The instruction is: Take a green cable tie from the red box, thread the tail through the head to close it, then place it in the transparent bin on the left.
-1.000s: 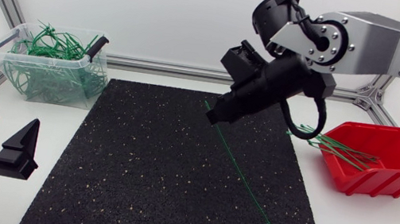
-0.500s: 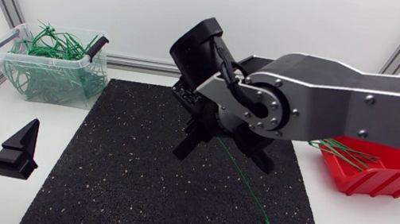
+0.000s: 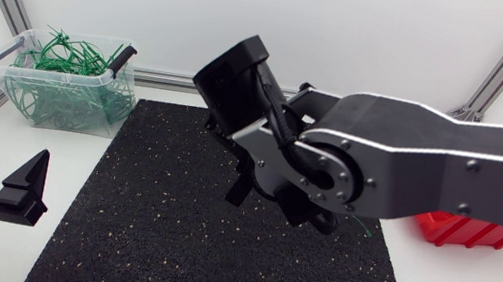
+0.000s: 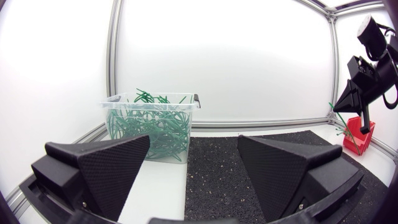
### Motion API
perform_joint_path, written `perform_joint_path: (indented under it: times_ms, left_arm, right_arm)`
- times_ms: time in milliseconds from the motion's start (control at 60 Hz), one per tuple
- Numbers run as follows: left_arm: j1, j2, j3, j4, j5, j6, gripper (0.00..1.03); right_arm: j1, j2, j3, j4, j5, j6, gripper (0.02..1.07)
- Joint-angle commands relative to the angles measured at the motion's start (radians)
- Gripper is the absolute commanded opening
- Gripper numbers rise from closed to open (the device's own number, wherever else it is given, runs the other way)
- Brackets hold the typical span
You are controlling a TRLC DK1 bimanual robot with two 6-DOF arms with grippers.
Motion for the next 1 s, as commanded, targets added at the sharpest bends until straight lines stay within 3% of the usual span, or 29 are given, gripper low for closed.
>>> perform_joint_path:
  times_ms: [0, 133, 350, 483, 567, 650, 700, 833, 983]
  left_arm:
    - [0.002, 0.002, -0.038, -0.033, -0.006, -0.006, 0.99]
    - [0.002, 0.002, -0.038, -0.033, -0.006, -0.006, 0.99]
    - [0.002, 0.004, -0.038, -0.033, -0.006, -0.006, 0.99]
    - [0.002, 0.004, -0.038, -0.033, -0.006, -0.006, 0.99]
    - [0.002, 0.004, -0.038, -0.033, -0.006, -0.006, 0.99]
    - [0.002, 0.004, -0.038, -0.033, -0.007, -0.006, 0.99]
    - [0.002, 0.005, -0.038, -0.033, -0.007, -0.006, 0.99]
    - [0.002, 0.005, -0.038, -0.033, -0.007, -0.004, 0.99]
    - [0.002, 0.005, -0.036, -0.033, -0.007, -0.004, 0.99]
  right_arm:
    - [0.021, 0.040, -0.065, 0.047, 0.010, -0.021, 0.08]
    - [0.043, 0.126, -0.113, 0.162, 0.010, -0.015, 0.08]
    - [0.113, 0.250, -0.044, 0.150, 0.005, 0.075, 0.08]
    - [0.153, 0.294, 0.010, 0.092, -0.036, 0.135, 0.24]
    - [0.164, 0.310, 0.050, 0.027, -0.113, 0.183, 0.27]
    - [0.167, 0.307, 0.071, 0.000, -0.156, 0.195, 0.40]
    - [0.164, 0.299, 0.079, -0.022, -0.211, 0.215, 0.50]
    - [0.147, 0.254, 0.076, -0.048, -0.315, 0.224, 0.60]
    - [0.052, 0.161, 0.039, -0.117, -0.481, 0.197, 0.82]
